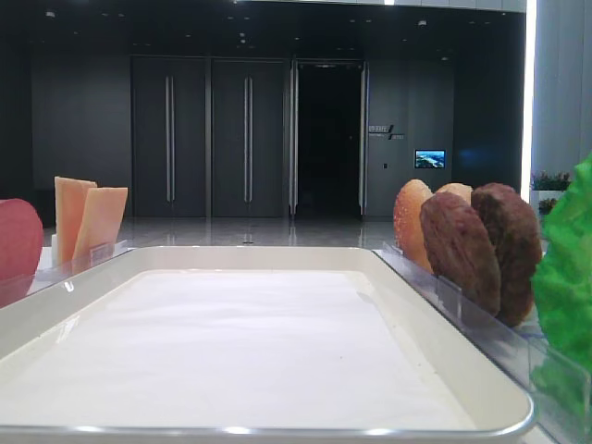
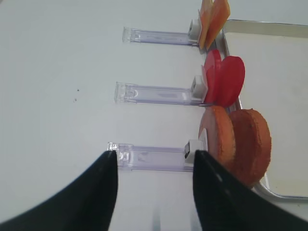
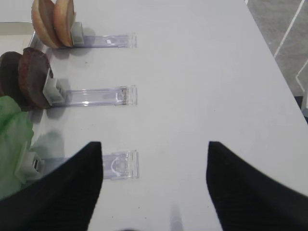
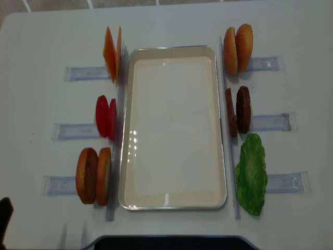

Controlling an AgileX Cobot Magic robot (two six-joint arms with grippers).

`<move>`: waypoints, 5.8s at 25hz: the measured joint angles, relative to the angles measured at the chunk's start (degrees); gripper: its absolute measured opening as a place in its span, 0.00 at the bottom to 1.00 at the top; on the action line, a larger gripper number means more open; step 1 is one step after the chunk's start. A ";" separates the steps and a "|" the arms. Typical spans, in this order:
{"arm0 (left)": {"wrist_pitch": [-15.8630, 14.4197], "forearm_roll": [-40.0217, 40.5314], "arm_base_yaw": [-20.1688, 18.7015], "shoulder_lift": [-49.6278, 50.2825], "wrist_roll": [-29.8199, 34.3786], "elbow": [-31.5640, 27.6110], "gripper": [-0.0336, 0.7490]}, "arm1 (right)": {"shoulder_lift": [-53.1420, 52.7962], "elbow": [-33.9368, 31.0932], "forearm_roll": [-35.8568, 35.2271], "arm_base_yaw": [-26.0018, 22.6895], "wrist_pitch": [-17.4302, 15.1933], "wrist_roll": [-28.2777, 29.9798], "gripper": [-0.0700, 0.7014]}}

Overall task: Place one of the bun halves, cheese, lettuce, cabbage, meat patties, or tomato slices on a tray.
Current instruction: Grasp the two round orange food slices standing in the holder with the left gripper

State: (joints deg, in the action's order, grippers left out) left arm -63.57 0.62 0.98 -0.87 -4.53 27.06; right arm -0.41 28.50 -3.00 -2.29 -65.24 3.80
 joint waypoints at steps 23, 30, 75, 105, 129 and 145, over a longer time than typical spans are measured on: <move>0.00 0.00 0.00 0.00 0.00 0.00 0.54 | 0.00 0.00 0.00 0.00 0.00 0.00 0.70; 0.00 0.00 0.00 0.00 -0.14 0.00 0.54 | 0.00 0.00 0.00 0.00 0.00 0.00 0.70; 1.72 -2.84 0.00 62.08 -2.81 16.21 0.54 | 0.00 0.00 0.00 0.00 0.00 0.00 0.70; -0.03 -10.10 -0.18 62.08 -4.62 16.23 0.54 | 0.00 0.00 0.00 0.00 0.00 0.00 0.70; -0.05 -9.99 -0.18 66.14 -4.94 16.35 0.54 | 0.00 0.00 0.00 0.00 0.00 0.00 0.70; 1.48 -7.14 -7.35 66.14 -9.10 16.93 0.54 | 0.00 0.00 0.00 0.00 0.00 0.00 0.70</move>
State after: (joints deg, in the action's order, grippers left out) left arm -62.09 -6.52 -6.38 65.27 -13.63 44.00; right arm -0.41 28.50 -3.00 -2.29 -65.24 3.80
